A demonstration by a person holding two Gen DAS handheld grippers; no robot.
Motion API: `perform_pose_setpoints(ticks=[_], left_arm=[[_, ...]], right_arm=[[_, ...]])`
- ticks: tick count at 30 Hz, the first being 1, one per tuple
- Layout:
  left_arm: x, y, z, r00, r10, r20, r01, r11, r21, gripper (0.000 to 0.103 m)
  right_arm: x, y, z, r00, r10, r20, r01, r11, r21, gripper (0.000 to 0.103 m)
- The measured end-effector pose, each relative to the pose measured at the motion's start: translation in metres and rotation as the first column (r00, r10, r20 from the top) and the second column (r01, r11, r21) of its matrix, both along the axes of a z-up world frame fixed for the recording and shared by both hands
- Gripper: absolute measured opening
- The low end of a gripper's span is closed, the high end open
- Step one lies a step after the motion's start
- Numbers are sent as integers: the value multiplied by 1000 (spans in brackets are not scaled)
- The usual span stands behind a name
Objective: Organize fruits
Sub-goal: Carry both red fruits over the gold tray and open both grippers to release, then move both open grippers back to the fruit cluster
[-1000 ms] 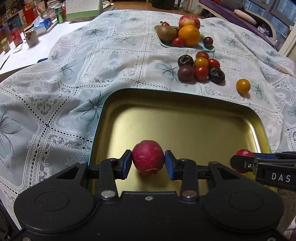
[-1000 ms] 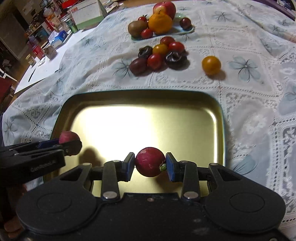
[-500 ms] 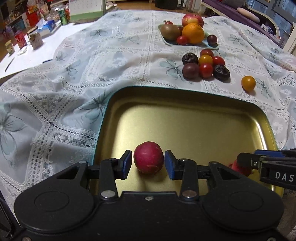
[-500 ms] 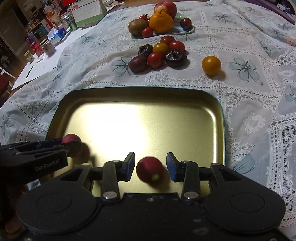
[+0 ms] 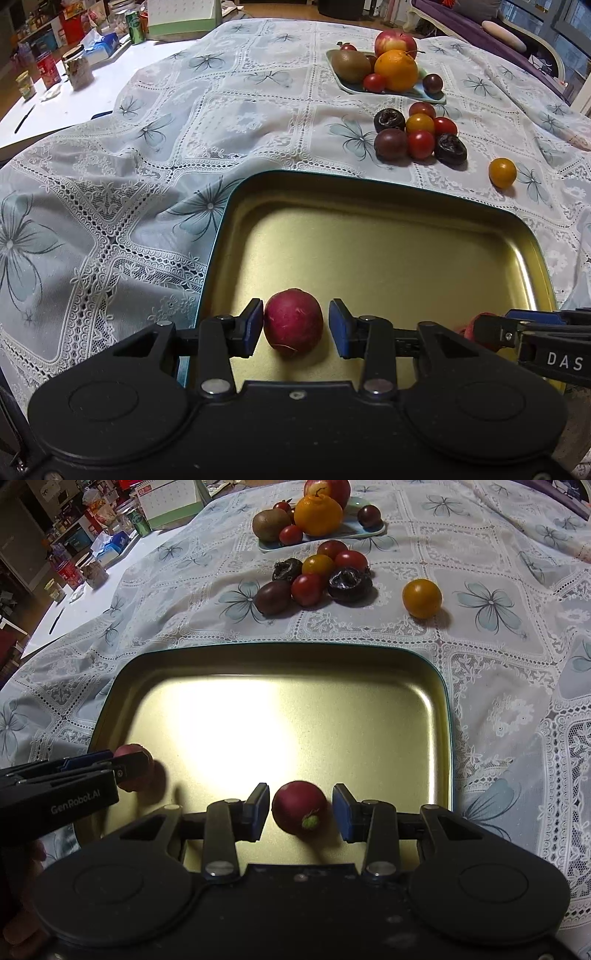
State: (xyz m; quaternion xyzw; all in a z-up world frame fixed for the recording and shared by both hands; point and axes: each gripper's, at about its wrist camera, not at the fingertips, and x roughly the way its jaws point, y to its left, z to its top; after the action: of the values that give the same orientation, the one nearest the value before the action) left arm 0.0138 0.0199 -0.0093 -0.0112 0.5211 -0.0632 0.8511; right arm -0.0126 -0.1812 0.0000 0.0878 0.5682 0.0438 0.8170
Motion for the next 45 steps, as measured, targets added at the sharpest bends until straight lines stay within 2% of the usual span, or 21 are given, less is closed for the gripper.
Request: perform_pose_setpoints(ticks=[14, 23, 32, 39, 45], left_arm=[[5, -2, 11, 1000, -12, 21, 12, 1000, -8, 47], [20, -10, 20, 998, -50, 39, 50, 999, 1, 48], [55, -29, 26, 995, -89, 43, 88, 996, 12, 48], [92, -54, 24, 991, -125, 44, 124, 992, 33, 48], [122, -74, 14, 987, -156, 36, 155, 988, 17, 48]], right_arm=[[0, -2, 5, 1000, 0, 7, 0, 1000, 1, 40], [12, -21, 17, 998, -55, 29, 55, 999, 0, 40], [41, -56, 31, 986, -156, 60, 156, 988, -5, 41], [70, -78, 30, 973, -222, 62, 222, 975, 2, 41], [97, -88, 24, 965, -261, 40, 260, 965, 19, 41]])
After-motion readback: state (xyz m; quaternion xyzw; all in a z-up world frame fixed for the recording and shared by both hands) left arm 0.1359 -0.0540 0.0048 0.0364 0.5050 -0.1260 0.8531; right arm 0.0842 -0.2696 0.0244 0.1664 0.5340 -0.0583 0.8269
